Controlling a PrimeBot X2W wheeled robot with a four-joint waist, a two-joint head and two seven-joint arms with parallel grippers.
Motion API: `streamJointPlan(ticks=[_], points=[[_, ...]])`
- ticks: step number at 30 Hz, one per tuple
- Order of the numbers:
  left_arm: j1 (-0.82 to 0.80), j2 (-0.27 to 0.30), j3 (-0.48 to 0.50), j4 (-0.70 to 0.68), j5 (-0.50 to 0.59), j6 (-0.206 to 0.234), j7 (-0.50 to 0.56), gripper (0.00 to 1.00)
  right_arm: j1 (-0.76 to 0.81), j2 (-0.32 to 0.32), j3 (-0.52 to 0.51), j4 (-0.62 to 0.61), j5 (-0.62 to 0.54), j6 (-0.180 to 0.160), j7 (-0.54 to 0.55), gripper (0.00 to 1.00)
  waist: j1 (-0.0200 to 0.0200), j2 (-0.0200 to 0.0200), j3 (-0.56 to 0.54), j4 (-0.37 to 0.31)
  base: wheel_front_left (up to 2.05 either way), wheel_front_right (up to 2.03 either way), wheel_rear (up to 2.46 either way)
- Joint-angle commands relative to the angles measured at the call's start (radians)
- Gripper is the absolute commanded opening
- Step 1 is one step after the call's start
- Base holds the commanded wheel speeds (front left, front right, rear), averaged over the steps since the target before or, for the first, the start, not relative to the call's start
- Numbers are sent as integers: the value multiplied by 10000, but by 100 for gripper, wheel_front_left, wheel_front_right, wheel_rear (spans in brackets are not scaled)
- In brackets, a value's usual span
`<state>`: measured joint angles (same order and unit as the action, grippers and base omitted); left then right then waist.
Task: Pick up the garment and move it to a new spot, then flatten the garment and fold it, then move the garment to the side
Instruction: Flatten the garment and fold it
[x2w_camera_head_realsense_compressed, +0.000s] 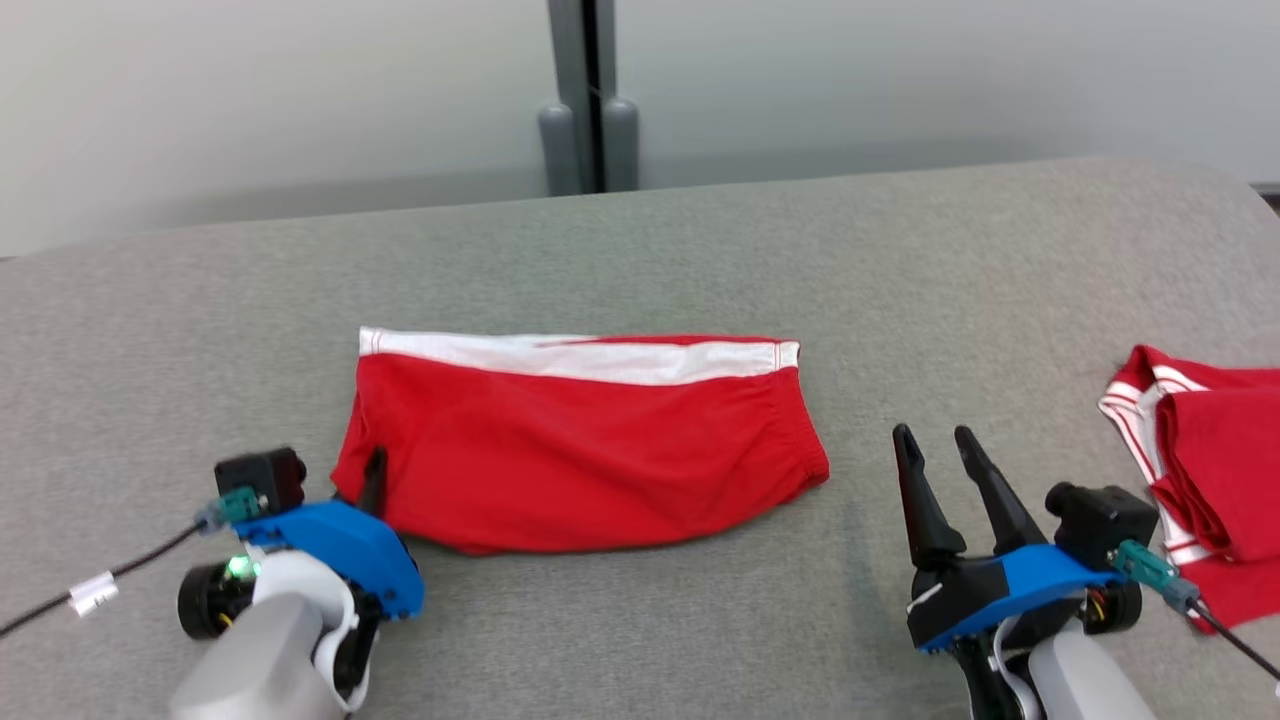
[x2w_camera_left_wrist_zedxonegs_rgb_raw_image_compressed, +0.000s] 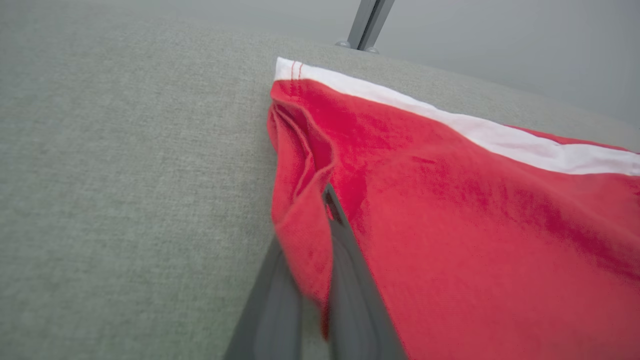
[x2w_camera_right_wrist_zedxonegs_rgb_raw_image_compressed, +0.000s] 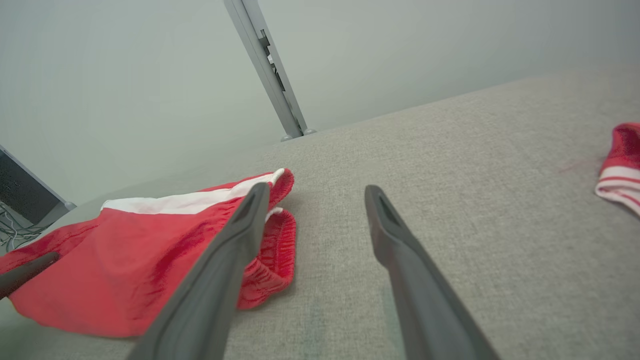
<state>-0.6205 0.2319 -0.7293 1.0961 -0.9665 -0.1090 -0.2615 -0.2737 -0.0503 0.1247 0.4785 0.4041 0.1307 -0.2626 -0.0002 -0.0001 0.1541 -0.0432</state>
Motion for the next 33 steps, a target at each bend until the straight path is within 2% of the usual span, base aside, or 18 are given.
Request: streamJointPlan(ticks=[1, 9, 10, 11, 12, 16, 19, 26, 33], points=[[371, -9, 233, -214, 141, 154, -42, 0, 225, -8, -38, 56, -53, 0, -24, 100, 2, 1, -122, 129, 0, 0, 0], [2096, -298, 1563, -1727, 1371, 684, -46, 0, 562, -11, 4, 277, -92, 0, -24, 100, 2, 1, -514, 778, 0, 0, 0], [2219, -320, 1714, -1916, 1599, 745, -46, 39, 521, -9, 54, 293, -92, 0, -24, 100, 2, 1, -507, 830, 0, 0, 0], [2362, -382, 1844, -2065, 1788, 789, -45, 96, 458, -11, 106, 301, -124, 0, -24, 100, 2, 1, -482, 889, 0, 0, 0], [2459, -440, 2005, -2253, 1995, 837, -46, 100, 371, -12, 156, 307, -139, 0, -24, 100, 2, 1, -446, 950, 0, 0, 0], [2738, -685, 2647, -2941, 2794, 910, -45, 100, -231, -11, 434, 494, -226, 0, -24, 100, 2, 1, -175, 1224, 0, 0, 0], [2861, -888, 3005, -3268, 3349, 800, -45, 100, -771, -11, 555, 863, -348, 0, -24, 100, 2, 1, 66, 1448, 0, 0, 0], [2933, -1315, 3594, -3484, 4200, 253, -46, 100, -1672, -12, 500, 2299, -263, 0, -24, 100, 2, 1, 491, 1959, 0, 0, 0], [2873, -1511, 4048, -3383, 4619, -89, -46, 100, -1501, -12, 274, 3268, -234, 0, -24, 100, 2, 1, 667, 2062, 0, 0, 0]])
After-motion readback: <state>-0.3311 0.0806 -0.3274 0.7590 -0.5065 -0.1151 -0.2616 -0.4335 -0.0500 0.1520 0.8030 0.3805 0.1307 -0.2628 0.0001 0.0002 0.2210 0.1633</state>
